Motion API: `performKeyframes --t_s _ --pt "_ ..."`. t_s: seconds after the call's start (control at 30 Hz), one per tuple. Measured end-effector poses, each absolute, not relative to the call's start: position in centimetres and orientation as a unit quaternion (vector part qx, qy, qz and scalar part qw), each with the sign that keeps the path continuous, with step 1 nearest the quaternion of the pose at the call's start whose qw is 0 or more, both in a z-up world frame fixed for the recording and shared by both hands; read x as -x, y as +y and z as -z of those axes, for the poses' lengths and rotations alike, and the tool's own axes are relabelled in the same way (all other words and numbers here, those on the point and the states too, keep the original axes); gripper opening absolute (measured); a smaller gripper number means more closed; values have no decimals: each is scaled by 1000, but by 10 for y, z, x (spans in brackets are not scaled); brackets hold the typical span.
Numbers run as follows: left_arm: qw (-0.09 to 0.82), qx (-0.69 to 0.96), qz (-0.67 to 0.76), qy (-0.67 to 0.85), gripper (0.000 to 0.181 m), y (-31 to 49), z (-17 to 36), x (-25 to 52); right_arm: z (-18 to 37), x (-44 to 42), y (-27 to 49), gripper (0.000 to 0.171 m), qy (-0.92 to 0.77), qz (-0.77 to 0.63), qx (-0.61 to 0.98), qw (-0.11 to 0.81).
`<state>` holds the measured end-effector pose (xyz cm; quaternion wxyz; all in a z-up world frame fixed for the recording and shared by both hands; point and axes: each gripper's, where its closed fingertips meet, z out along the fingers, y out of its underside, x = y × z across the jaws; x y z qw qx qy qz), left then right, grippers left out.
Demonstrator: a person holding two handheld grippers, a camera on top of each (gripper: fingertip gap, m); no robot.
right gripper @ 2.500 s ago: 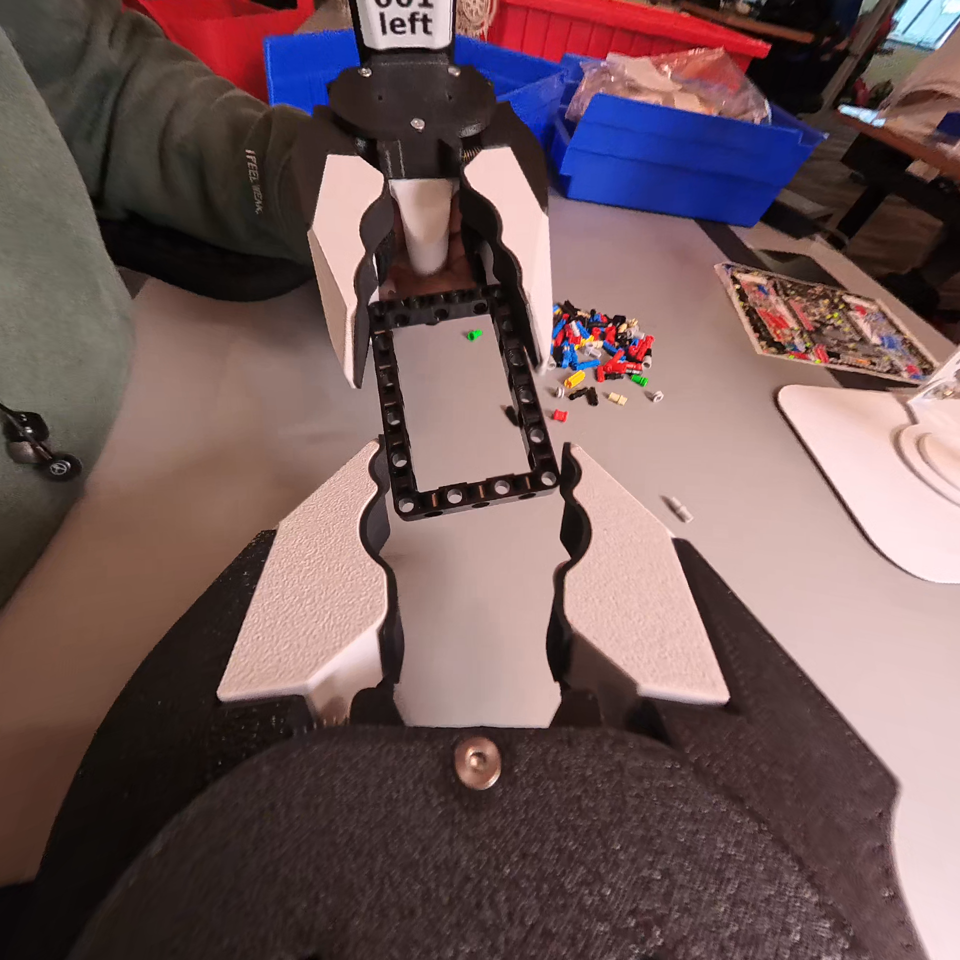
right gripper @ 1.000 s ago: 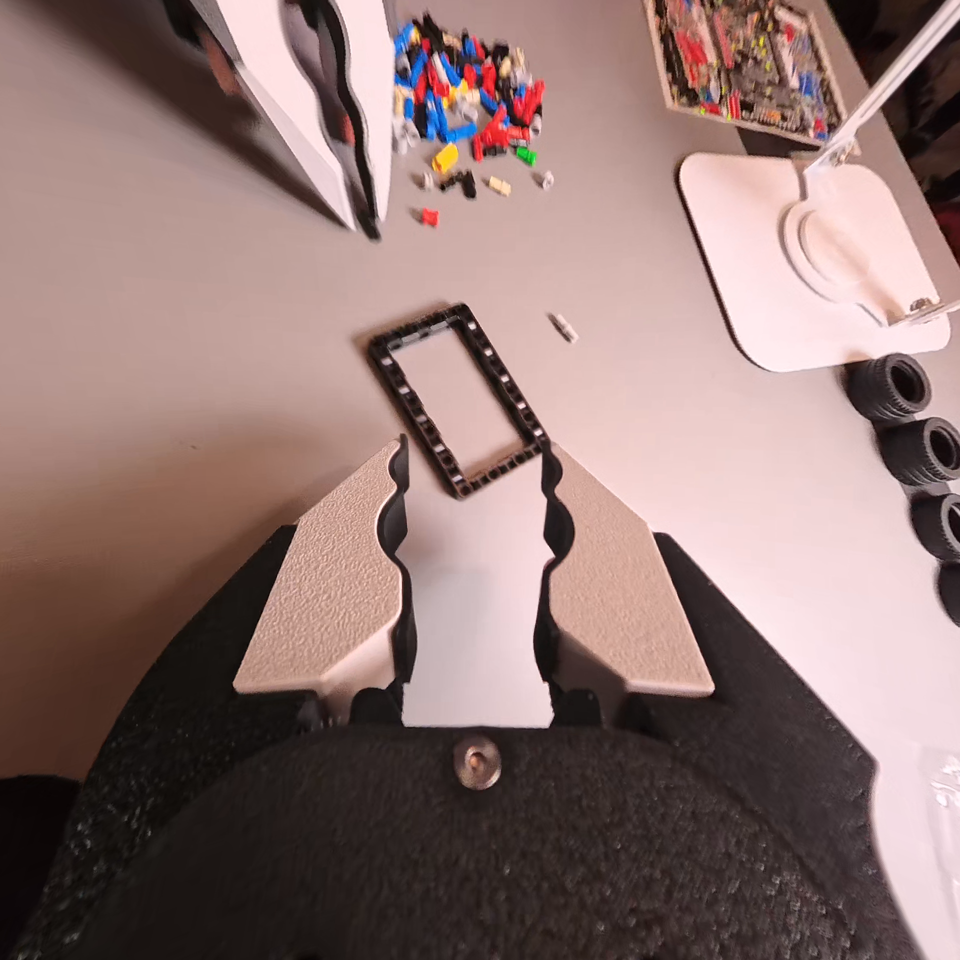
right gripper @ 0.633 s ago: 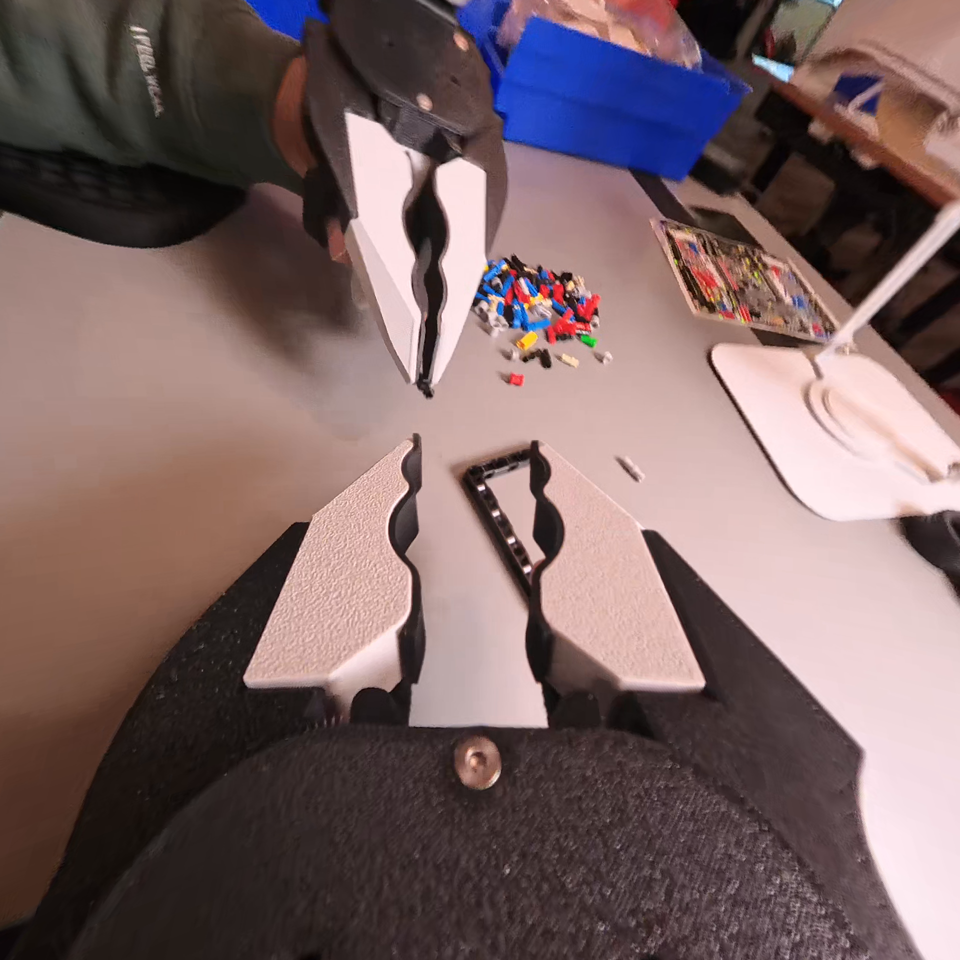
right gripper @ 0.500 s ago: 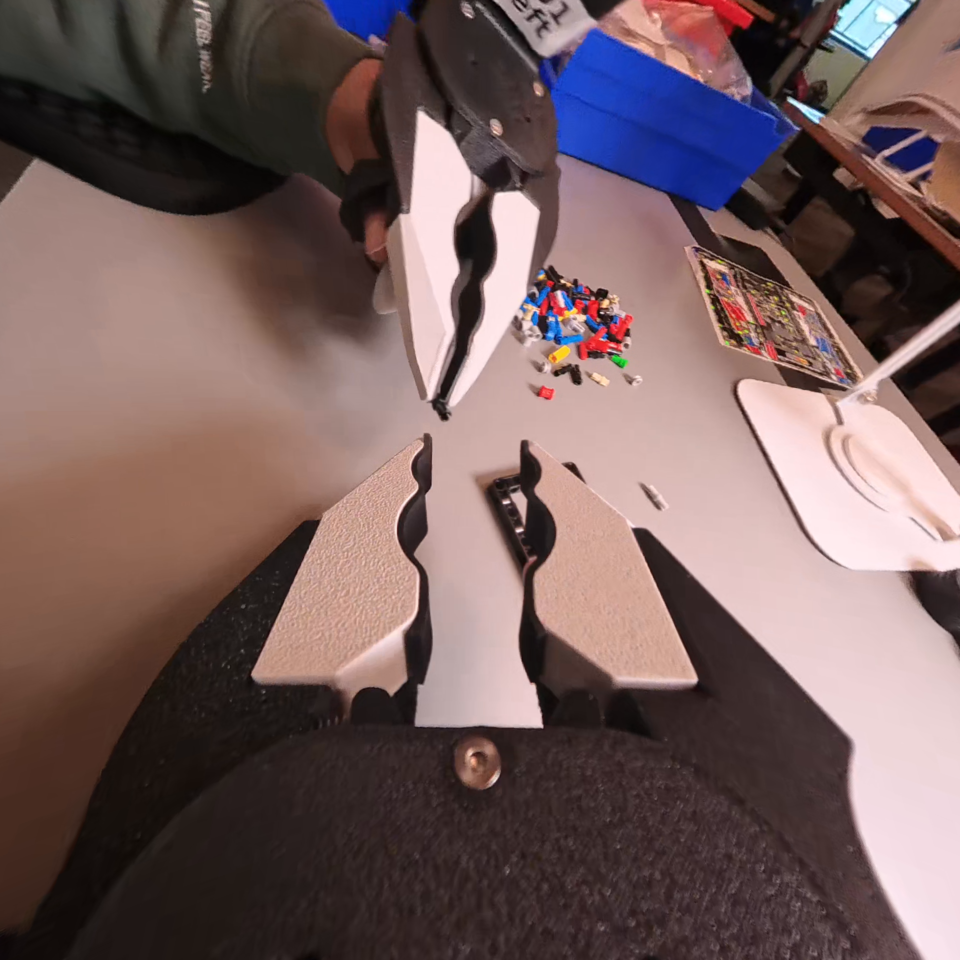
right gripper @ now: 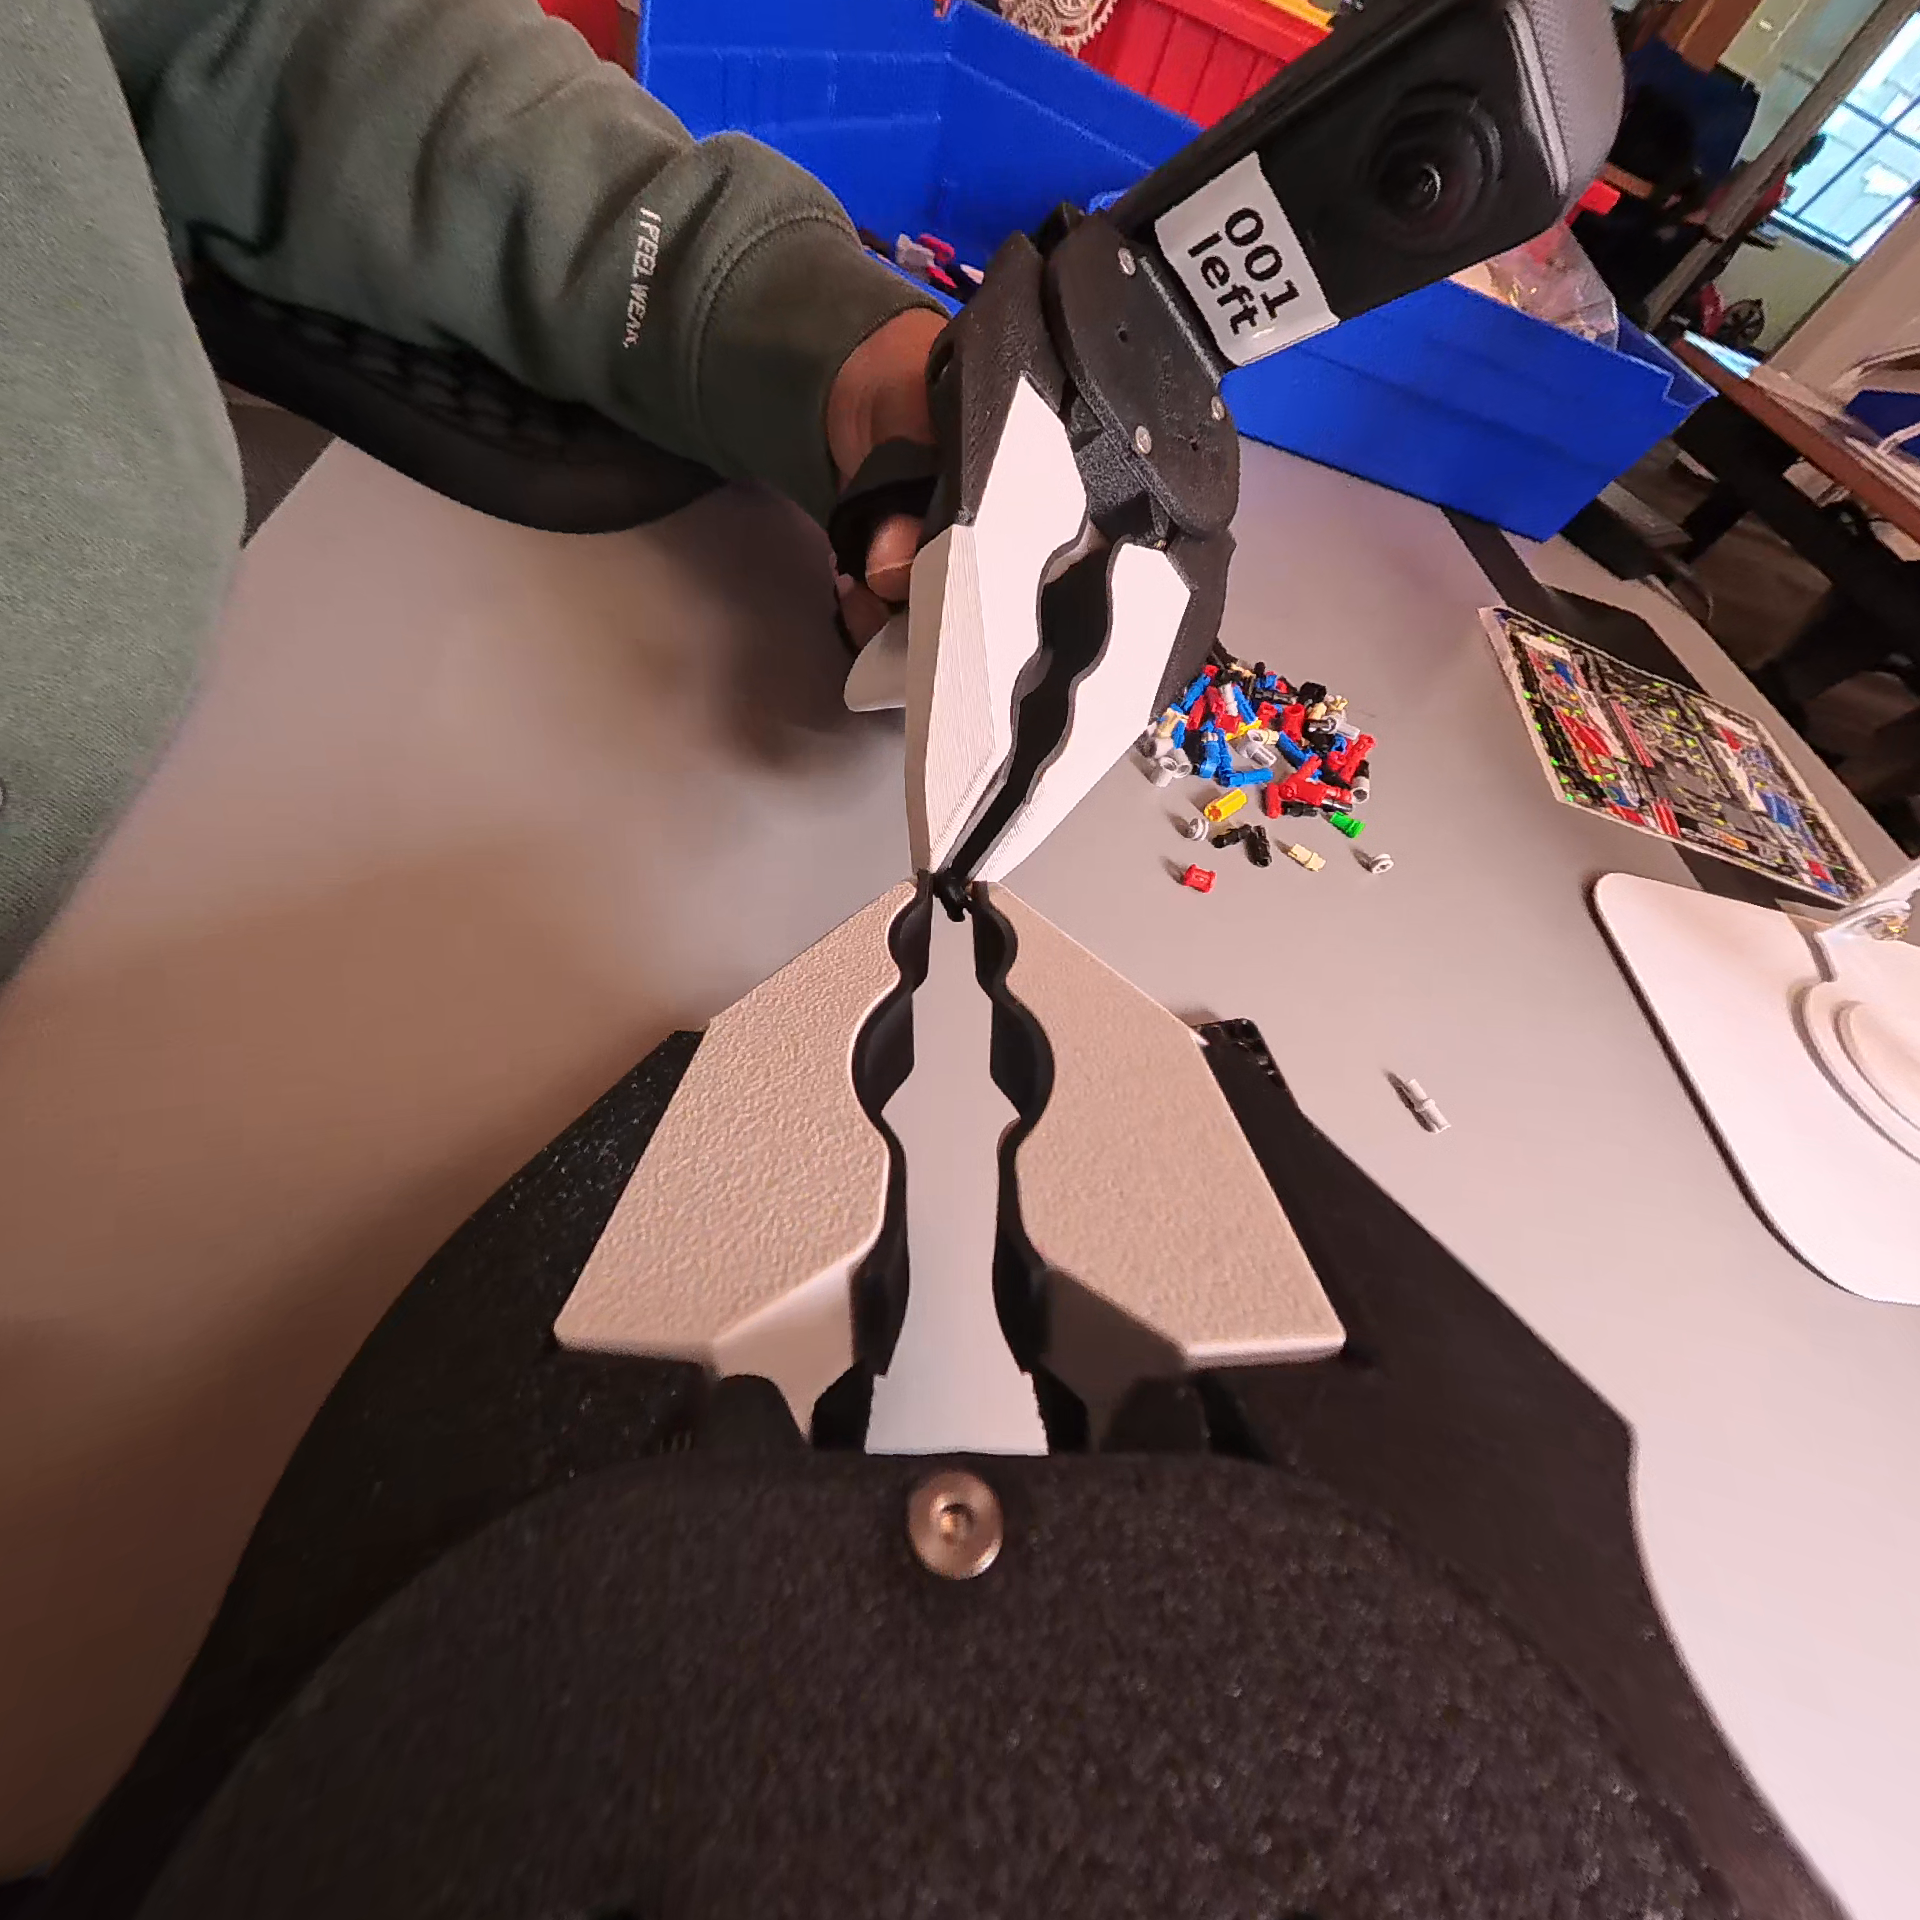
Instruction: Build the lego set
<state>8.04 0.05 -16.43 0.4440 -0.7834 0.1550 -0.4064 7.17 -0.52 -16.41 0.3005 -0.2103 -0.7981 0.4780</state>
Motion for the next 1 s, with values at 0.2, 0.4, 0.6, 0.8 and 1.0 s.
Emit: performKeyframes --t_s 0.2,0.4,0.6,0.8,1.0 --pt "454 780 403 149 2 2 162 -76 164 -70 -3 2 -796 -478 214 305" --pt "458 780 403 140 2 3 162 -72 165 -68 0 2 -792 -478 223 307" --pt "477 785 377 120 10 9 163 -59 169 -65 9 2 -795 -465 247 302" --pt "498 838 181 128 49 26 185 -24 177 -61 22 2 -803 -438 270 302" --pt "449 876 39 174 59 42 212 -17 201 -65 61 2 -838 -333 333 276"
